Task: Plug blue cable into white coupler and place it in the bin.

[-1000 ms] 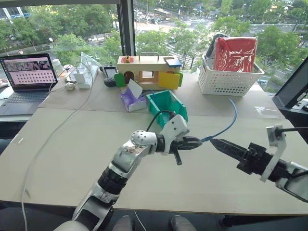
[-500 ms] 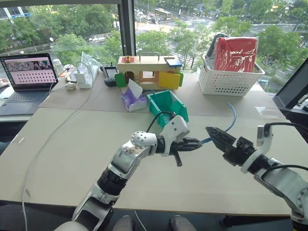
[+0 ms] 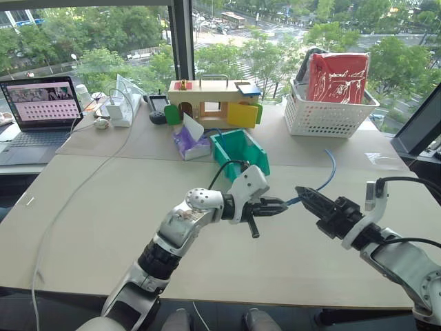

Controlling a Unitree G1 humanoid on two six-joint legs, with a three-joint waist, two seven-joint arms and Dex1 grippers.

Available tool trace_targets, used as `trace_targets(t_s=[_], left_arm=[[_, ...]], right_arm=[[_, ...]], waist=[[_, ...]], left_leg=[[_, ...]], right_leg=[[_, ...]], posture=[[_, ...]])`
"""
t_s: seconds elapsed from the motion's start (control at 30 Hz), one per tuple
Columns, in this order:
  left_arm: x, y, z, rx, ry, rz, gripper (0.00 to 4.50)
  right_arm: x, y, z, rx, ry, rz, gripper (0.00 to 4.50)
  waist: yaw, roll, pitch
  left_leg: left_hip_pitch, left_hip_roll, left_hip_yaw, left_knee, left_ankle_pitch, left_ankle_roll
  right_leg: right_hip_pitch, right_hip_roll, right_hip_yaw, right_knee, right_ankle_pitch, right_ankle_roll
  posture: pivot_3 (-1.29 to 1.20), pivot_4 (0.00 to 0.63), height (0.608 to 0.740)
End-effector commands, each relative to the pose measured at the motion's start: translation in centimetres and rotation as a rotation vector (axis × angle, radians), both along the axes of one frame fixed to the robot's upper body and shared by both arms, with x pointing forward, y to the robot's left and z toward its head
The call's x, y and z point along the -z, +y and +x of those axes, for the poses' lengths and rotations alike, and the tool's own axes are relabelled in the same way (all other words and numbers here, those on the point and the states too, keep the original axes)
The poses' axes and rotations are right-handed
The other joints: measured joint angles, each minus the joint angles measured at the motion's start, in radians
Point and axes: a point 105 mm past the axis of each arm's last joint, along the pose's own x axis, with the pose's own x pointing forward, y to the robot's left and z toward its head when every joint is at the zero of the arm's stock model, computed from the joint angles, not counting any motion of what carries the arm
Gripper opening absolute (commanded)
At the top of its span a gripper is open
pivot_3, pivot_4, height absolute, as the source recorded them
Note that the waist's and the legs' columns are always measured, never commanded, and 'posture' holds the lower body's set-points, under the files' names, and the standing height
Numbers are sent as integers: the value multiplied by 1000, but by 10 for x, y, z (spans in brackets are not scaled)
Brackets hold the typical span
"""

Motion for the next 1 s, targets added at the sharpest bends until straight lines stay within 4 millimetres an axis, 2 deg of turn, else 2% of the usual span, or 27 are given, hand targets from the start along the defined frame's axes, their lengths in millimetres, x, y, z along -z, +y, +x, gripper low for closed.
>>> trace_targets(t_s=[0.03, 0.07, 0.43, 0.47, 0.5, 0.6, 1.0], left_arm=[[-10, -3, -3, 10, -25, -33, 0], [-10, -3, -3, 9, -24, -34, 0], [-10, -3, -3, 4, -14, -40, 0], [-10, -4, -3, 3, -13, -41, 0], [-10, -4, -3, 4, -13, -41, 0], [-9, -3, -3, 2, -8, -43, 0], [-9, -2, -1, -18, 0, -43, 0]], right_arm=[[-13, 4, -4, -24, -49, 17, 342], [-13, 5, -4, -26, -49, 18, 6], [-15, 13, -10, -90, -72, -16, 6], [-16, 14, -11, -96, -76, -19, 756], [-16, 15, -11, -101, -80, -26, 894], [-17, 14, -12, -98, -84, -22, 1979], [-16, 17, -14, -110, -84, -19, 1979]], waist=[[0, 0, 0], [0, 0, 0], [0, 0, 0], [0, 0, 0], [0, 0, 0], [0, 0, 0], [0, 0, 0]], left_leg=[[0, 0, 0, 0, 0, 0], [0, 0, 0, 0, 0, 0], [0, 0, 0, 0, 0, 0], [0, 0, 0, 0, 0, 0], [0, 0, 0, 0, 0, 0], [0, 0, 0, 0, 0, 0], [0, 0, 0, 0, 0, 0]], right_leg=[[0, 0, 0, 0, 1, -1], [0, 0, 0, 0, 1, -1], [0, 0, 0, 0, 1, -1], [0, 0, 0, 0, 1, -1], [0, 0, 0, 0, 1, -1], [0, 0, 0, 0, 1, -1], [0, 0, 0, 0, 1, -1]], posture=[[0, 150, 719], [0, 150, 719], [0, 150, 719], [0, 150, 719], [0, 150, 719], [0, 150, 719], [0, 150, 719]])
